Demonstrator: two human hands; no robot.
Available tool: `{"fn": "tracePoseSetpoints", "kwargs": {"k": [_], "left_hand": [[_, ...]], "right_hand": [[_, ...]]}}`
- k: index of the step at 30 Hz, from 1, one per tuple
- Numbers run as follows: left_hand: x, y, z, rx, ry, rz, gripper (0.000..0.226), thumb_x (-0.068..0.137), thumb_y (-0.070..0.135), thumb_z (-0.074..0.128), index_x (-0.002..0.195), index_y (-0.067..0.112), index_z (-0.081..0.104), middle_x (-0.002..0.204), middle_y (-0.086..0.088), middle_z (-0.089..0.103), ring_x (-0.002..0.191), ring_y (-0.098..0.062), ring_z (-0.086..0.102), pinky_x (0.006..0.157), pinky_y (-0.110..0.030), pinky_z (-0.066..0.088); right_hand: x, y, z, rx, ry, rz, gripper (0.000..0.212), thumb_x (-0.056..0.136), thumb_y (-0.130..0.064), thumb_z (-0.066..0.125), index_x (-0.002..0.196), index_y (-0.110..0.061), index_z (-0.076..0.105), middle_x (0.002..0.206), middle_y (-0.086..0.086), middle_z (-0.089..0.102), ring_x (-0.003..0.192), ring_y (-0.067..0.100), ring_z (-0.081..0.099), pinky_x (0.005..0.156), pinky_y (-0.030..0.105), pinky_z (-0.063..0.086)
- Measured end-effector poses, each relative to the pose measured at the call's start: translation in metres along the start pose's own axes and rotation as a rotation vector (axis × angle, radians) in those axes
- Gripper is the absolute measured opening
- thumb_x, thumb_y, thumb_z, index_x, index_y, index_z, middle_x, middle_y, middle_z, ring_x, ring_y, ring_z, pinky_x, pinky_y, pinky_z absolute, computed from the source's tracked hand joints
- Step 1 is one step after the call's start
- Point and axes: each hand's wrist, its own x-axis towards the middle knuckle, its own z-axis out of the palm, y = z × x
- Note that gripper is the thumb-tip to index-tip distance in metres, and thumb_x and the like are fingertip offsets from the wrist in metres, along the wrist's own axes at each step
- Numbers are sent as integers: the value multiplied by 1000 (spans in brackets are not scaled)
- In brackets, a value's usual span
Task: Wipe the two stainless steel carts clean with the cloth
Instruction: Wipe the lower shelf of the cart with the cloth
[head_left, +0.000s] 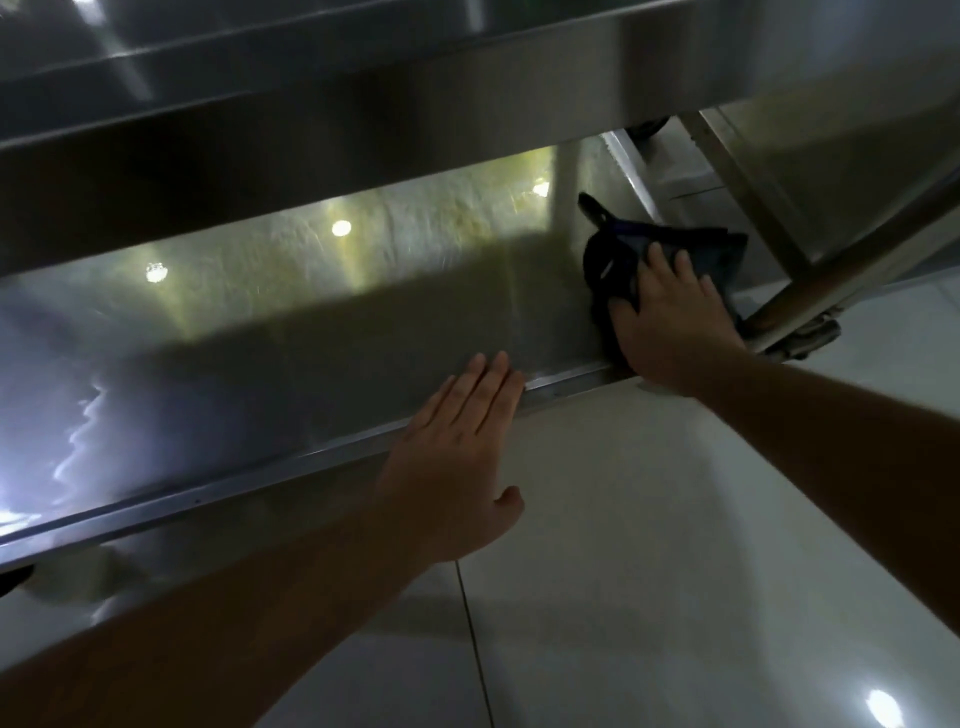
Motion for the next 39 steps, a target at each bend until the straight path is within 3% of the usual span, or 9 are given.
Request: {"fn": "tracePoseSetpoints", "kwargs": {"k": [10, 13, 17, 20, 24, 28, 35, 37, 39], "left_hand": [[-1, -3, 2, 34, -11, -4, 113, 78, 63, 56, 169, 13, 13, 178, -6, 3, 164, -20, -3, 130, -40, 7], [-1, -3, 4, 43, -16, -17, 114, 78, 64, 58, 169, 12, 15, 177, -7, 5, 164, -21, -2, 131, -41, 9], [-1, -2, 4, 68, -26, -14, 114, 80, 67, 53, 169, 12, 9, 178, -7, -1, 163, -20, -5, 131, -41, 9], [1, -2, 2, 47, -23, -6, 113, 78, 63, 57, 169, 13, 13, 177, -6, 2, 164, -20, -3, 130, -40, 8], [2, 0, 2, 32, -19, 1, 113, 77, 62, 57, 169, 14, 11, 178, -5, 0, 163, -19, -6, 131, -39, 5], [2, 0, 4, 32, -17, -1, 115, 78, 64, 56, 170, 15, 8, 178, -4, -3, 163, -18, -9, 131, -38, 3], [3, -1, 0, 4, -60, 11, 119, 82, 68, 53, 168, 19, -12, 176, -3, -13, 161, -17, -17, 129, -35, -10], [4, -1, -1, -7, -59, 12, 118, 82, 66, 53, 168, 19, -14, 175, -1, -21, 159, -15, -23, 130, -35, -9], [4, -1, -1, -19, -79, 15, 115, 84, 65, 52, 168, 20, -13, 174, -1, -25, 158, -14, -27, 129, -35, -11]], "right_hand": [[105, -52, -27, 14, 100, -90, 73, 101, -48, 31, 162, -11, 20, 171, 9, 14, 157, 29, 10, 126, 47, 8], [81, -102, -2, -42, 34, -295, 73, 101, -50, 37, 162, -14, 21, 172, 5, 14, 157, 28, 11, 125, 47, 10], [54, -127, 16, -30, -44, -546, 69, 102, -54, 26, 164, -28, 14, 172, -8, 6, 159, 16, -1, 126, 41, -3], [62, -80, 3, -103, 59, -475, 72, 100, -54, 28, 164, -22, 20, 172, -3, 14, 158, 19, 8, 126, 46, 5], [80, -5, -22, -118, 180, -180, 73, 100, -53, 24, 161, -13, 26, 171, 6, 19, 158, 26, 12, 126, 50, 10], [72, -42, -5, -41, 182, 28, 73, 100, -55, 24, 162, -19, 22, 172, 3, 11, 159, 28, 2, 125, 56, 0], [34, -127, 23, -95, -74, -604, 73, 97, -61, 20, 164, -31, 18, 171, -15, 4, 158, 11, -3, 126, 44, -5], [40, -103, 14, -138, -44, -602, 74, 96, -60, 22, 164, -29, 20, 171, -13, 9, 158, 12, 2, 126, 45, 0], [46, -64, 4, -108, 69, -413, 72, 98, -57, 29, 163, -25, 23, 171, -7, 15, 158, 17, 9, 125, 47, 5]]}}
